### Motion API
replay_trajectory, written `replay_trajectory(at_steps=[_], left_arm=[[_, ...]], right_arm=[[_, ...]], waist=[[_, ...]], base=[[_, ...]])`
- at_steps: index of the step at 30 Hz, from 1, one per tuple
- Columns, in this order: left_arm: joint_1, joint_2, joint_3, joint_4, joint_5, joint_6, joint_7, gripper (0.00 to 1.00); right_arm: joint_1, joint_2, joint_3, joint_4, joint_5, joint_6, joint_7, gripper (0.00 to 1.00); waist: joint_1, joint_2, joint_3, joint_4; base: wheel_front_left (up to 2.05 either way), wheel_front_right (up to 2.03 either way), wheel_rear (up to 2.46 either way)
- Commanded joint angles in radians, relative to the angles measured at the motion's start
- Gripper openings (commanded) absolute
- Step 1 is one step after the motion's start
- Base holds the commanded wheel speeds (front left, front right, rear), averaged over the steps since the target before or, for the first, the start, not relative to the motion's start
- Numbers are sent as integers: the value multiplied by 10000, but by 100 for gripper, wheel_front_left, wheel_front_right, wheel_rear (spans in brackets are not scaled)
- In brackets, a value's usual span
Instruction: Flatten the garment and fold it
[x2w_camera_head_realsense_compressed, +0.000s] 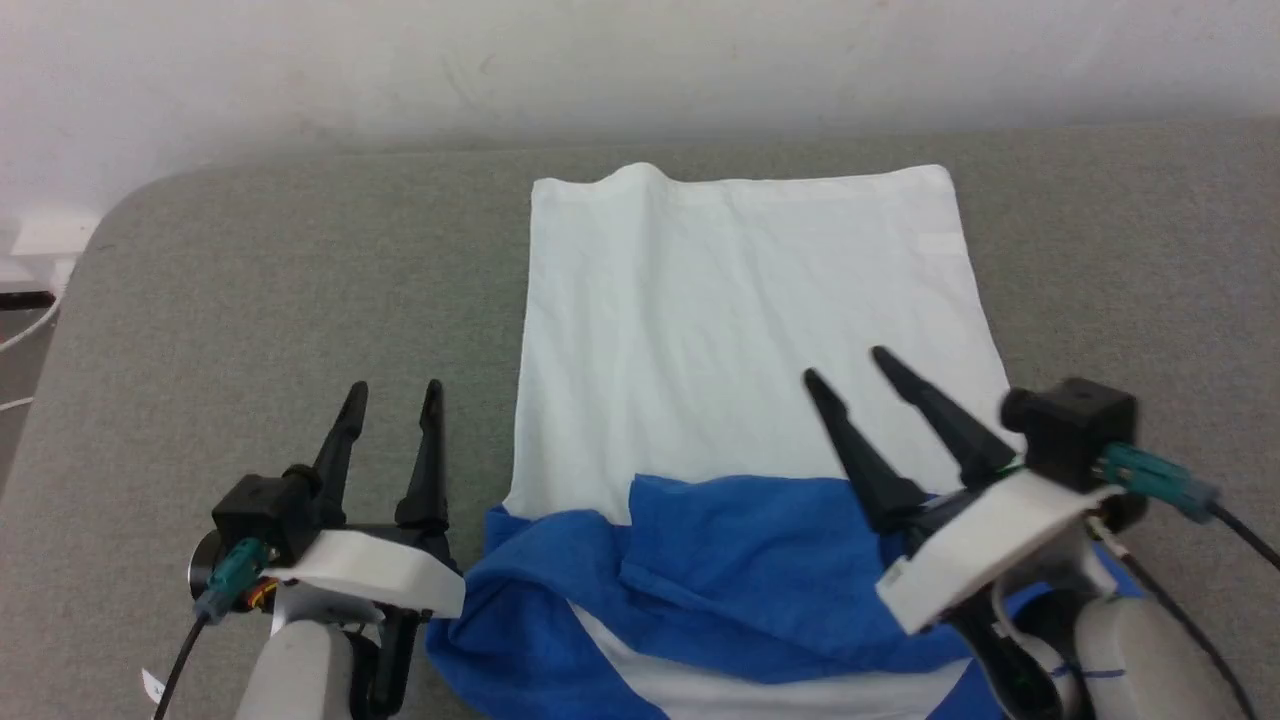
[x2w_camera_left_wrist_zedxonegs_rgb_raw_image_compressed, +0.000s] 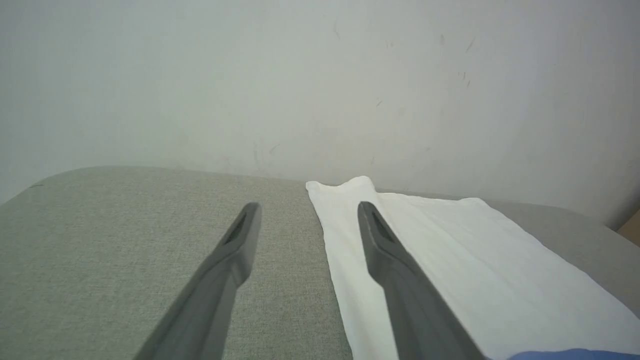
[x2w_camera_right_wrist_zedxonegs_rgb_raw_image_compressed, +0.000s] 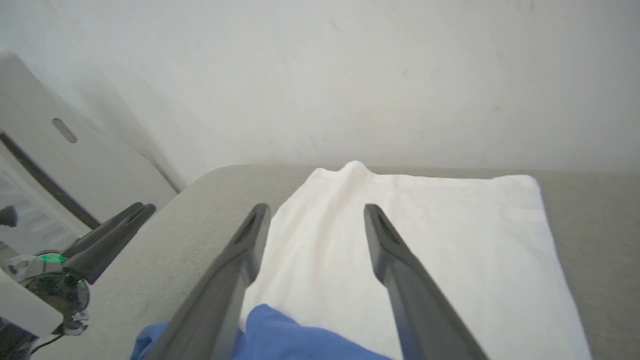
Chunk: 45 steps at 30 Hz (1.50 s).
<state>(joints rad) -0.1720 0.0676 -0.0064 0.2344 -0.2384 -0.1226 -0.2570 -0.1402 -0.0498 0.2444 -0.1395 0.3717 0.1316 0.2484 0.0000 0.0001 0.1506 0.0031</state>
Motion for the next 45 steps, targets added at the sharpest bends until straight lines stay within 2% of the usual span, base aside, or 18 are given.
replay_trajectory(at_steps=[1,5,8,10,13,17,21,30,39,42,43,44,45], left_arm=[[-157,110,-73,66,23,-54,-38,100],[-973,472,-458,219,-108,-69,423,100],[-1971,958,-904,296,-400,-75,1168,100],[-3564,1942,-1515,473,-1074,-77,2648,100],[-4866,2662,-1828,726,-1578,-78,3952,100],[-6453,3423,-1930,1263,-2040,-79,5639,100],[-7754,3916,-1873,1733,-2084,58,7118,100],[-9059,4443,-1968,2072,-1755,1256,10030,100],[-9001,4804,-1978,1650,-1421,2191,11155,100],[-8855,4926,-2044,1493,-1306,2382,11461,100],[-8783,4927,-2068,1440,-1354,2380,11634,33],[-8708,4903,-2069,1391,-1449,2386,11847,0],[-8645,4901,-2082,1318,-1519,2379,12035,0]], right_arm=[[235,-5,-336,-179,-74,-9,-404,100],[623,-5,-1430,-330,-534,-9,-1424,100],[637,-5,-1782,-287,-749,-9,-1746,100],[412,-5,-1976,-234,-819,-9,-1927,100],[207,-5,-2137,-172,-821,-9,-2097,100],[-77,-5,-2099,-72,-663,-9,-2378,100],[-331,-5,-1770,74,-465,-9,-2617,100],[-715,-5,-1269,437,-94,-9,-3130,100],[-997,-5,-914,774,208,-9,-3431,100],[-1084,-5,-840,856,235,-9,-3484,100],[-1116,-5,-832,876,228,-9,-3485,100],[-1155,-5,-843,886,194,-9,-3469,100],[-1200,-5,-869,883,155,-9,-3449,100]], waist=[[0,-1,44,-321],[0,-1,487,-665],[0,-1,1026,-989],[0,-1,1851,-1505],[0,-1,2487,-1866],[0,-1,3300,-2346],[0,-1,3980,-2784],[0,-1,4955,-3439],[0,-1,5409,-3669],[0,-1,5463,-3678],[0,-1,5469,-3664],[0,-1,5470,-3641],[0,-1,5470,-3612]], base=[[0,0,0],[0,0,0],[0,0,0],[0,0,0],[0,0,0],[0,0,0],[0,0,0],[0,0,0],[0,0,0],[0,0,0],[0,0,0],[0,0,0],[0,0,0]])
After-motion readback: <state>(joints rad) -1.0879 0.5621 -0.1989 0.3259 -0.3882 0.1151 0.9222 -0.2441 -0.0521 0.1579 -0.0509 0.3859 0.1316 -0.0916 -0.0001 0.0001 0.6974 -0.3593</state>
